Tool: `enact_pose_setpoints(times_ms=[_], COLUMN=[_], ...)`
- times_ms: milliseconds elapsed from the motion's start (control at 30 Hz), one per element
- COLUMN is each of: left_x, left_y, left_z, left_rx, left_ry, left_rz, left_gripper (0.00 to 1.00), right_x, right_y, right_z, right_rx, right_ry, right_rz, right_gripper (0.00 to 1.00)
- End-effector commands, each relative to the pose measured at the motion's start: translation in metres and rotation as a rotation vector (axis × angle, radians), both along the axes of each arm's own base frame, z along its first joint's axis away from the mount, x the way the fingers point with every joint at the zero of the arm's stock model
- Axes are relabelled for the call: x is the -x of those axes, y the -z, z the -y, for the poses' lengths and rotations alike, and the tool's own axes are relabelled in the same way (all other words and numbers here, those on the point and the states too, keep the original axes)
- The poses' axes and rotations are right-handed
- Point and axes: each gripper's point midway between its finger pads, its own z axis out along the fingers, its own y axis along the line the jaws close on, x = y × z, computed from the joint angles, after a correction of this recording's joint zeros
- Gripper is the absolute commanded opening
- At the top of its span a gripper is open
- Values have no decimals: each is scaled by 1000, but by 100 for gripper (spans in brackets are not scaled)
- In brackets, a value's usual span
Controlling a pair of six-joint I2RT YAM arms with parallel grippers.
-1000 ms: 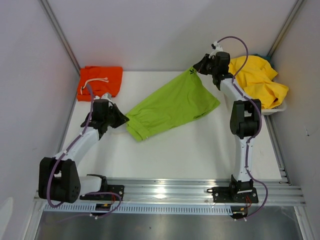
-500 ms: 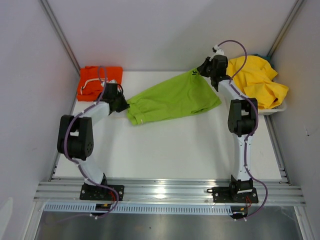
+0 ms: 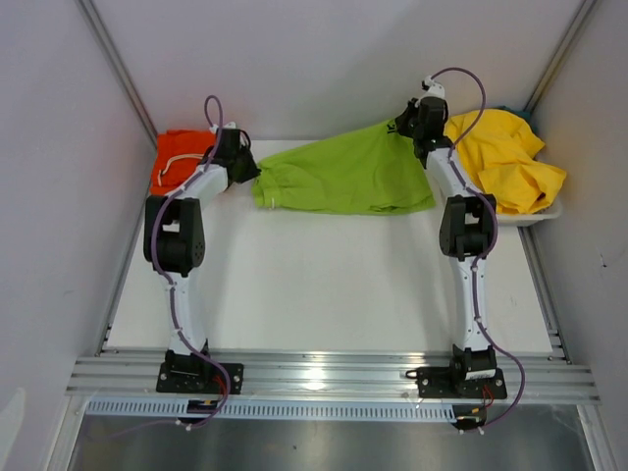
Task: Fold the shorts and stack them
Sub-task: Fold the shorts
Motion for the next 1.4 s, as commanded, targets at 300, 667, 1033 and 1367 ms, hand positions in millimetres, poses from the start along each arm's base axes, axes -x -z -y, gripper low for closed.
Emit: enact_pose_setpoints(times_ms=[300, 667, 1033, 1367], left_x=[47, 239, 379, 343], left_y=[-35, -114, -109, -146], left_z=[44, 118, 128, 117], left_rx=[82, 96, 240, 196], left_ry=[134, 367, 520, 427], left_rz=[107, 272, 301, 297], left_gripper=[0, 0, 0, 0], right_x=[50, 249, 389, 367], right_y=[-19, -113, -150, -161], right_z=[21, 59, 102, 94], right_rx=[16, 5, 23, -8], right_ry=[34, -17, 95, 49], right_rz=[-9, 112, 202, 214], right_gripper=[0, 0, 0, 0])
